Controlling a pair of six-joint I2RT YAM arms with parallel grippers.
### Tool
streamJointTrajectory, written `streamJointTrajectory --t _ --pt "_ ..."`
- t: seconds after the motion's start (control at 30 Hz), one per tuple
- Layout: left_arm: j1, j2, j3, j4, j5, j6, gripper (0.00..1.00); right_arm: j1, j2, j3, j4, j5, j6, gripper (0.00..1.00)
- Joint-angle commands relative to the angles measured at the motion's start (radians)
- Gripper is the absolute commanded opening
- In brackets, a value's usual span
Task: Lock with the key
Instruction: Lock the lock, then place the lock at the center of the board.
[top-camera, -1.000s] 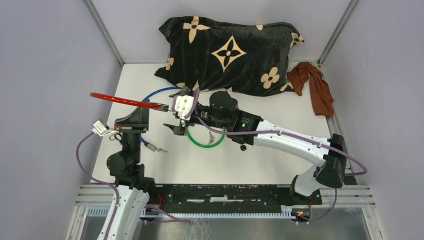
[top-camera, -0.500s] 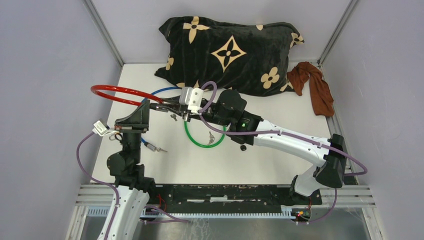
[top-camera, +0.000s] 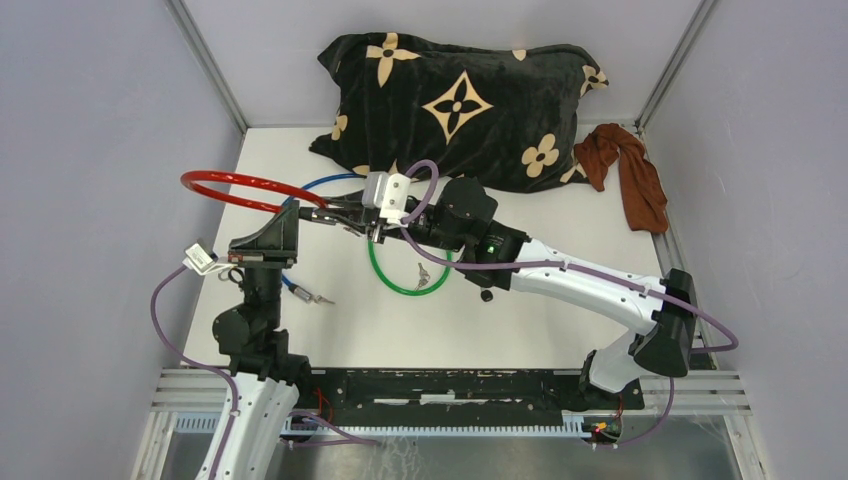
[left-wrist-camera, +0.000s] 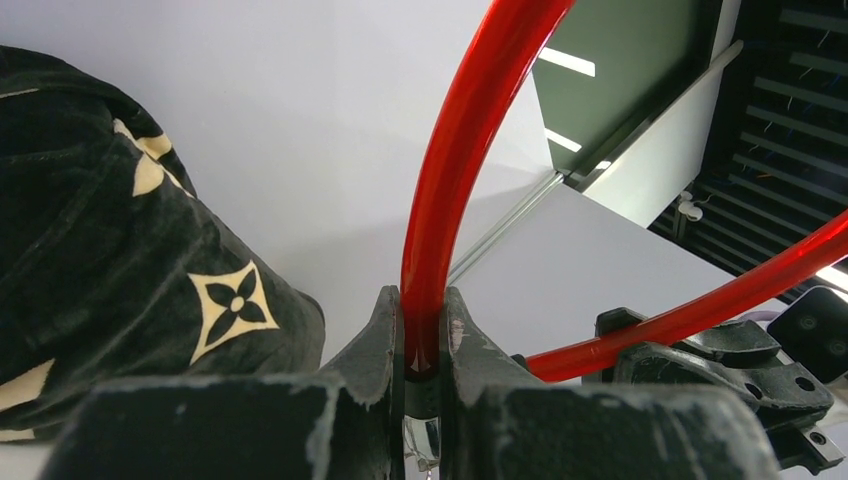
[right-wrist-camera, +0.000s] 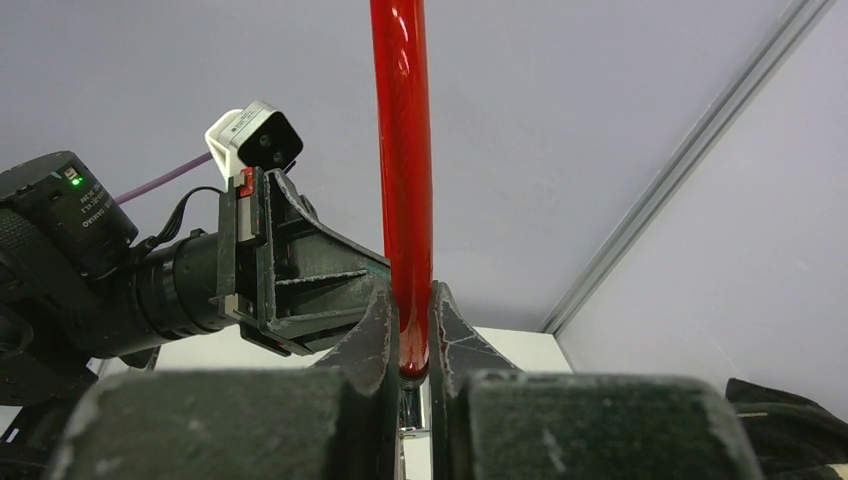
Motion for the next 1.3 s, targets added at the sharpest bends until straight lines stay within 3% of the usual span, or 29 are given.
streamJointTrajectory --t 0.0,0.07,0.13,0.2,0.33,0.8,0.93,1.07,1.1,1.2,1.27 --pt "0.005 -0.002 -0.009 -0.007 -0.024 0.053 0.02 0.004 -0.076 0.037 0.058 -0.026 0.002 0.22" --pt "0.007 -0.004 -0.009 0.007 -0.024 0.042 0.02 -0.004 -0.066 0.036 0.002 -0.016 -0.011 0.47" --pt "0.010 -0.007 -0.009 0.016 -0.025 0.033 0.02 -0.018 -0.064 0.018 -0.041 -0.022 -0.007 0.62" --pt "0.012 -0.009 -0.009 0.022 -0.029 0.031 0.02 -0.032 -0.076 -0.024 -0.065 -0.017 0.005 0.69" --pt "0.012 -0.011 -0.011 0.029 -0.027 0.033 0.02 -0.065 -0.103 -0.141 -0.077 -0.029 0.034 0.71" --pt "0.014 -0.008 -0.009 0.033 -0.019 0.033 0.02 -0.072 0.039 -0.034 -0.226 0.021 0.067 0.47" --pt "0.014 -0.007 -0.010 0.034 -0.017 0.033 0.02 -0.070 0.060 -0.007 -0.231 0.021 0.066 0.35" --pt "0.014 -0.007 -0.009 0.034 -0.017 0.031 0.02 -0.070 0.073 0.012 -0.234 0.019 0.068 0.34" --pt "0.014 -0.007 -0.009 0.034 -0.017 0.031 0.02 -0.070 0.077 0.016 -0.235 0.020 0.069 0.31" --pt "0.014 -0.007 -0.009 0.035 -0.019 0.031 0.02 -0.070 0.081 0.021 -0.251 0.028 0.067 0.05" --pt "0.014 -0.007 -0.007 0.036 -0.020 0.031 0.02 -0.070 0.077 0.020 -0.274 0.036 0.055 0.00"
